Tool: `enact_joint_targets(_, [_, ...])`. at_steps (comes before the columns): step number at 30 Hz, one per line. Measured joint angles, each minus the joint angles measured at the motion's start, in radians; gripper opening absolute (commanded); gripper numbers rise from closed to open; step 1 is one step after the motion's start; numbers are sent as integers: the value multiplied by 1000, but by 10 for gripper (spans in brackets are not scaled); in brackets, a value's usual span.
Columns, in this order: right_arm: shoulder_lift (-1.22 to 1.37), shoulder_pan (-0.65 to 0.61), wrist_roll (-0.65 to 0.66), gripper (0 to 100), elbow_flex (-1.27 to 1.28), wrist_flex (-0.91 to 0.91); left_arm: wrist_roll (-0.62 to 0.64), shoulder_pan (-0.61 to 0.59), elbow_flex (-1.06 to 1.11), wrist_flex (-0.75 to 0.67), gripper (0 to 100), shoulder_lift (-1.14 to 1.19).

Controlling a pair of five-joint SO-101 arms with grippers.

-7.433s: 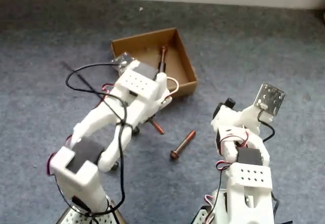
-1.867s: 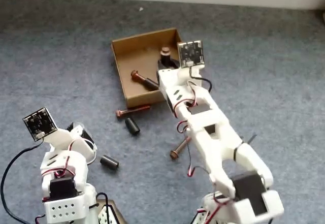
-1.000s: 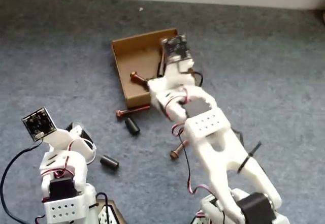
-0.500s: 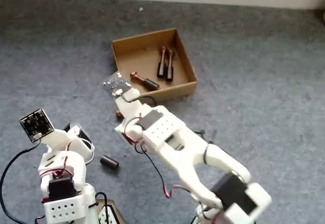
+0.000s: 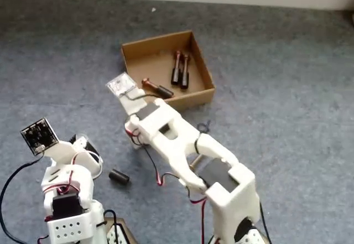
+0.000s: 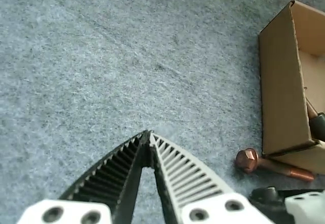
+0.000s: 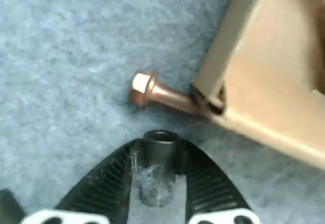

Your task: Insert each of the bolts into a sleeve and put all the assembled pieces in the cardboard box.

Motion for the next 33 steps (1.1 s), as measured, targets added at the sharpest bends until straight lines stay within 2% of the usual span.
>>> enact_joint_targets(8, [-18,-5,0,3,-57,224,0,0,0,0,6,0])
enact_joint_targets(15, [-281,68,2,3,-32,365,0,0,0,0,6,0])
enact_joint_targets(23, [-643,161,2,3,222,393,0,0,0,0,6,0])
enact_joint_targets(29, [-798,318,5,3,439,394,0,0,0,0,6,0])
enact_joint_targets(33, [-818,423,101,3,559,394,0,0,0,0,6,0])
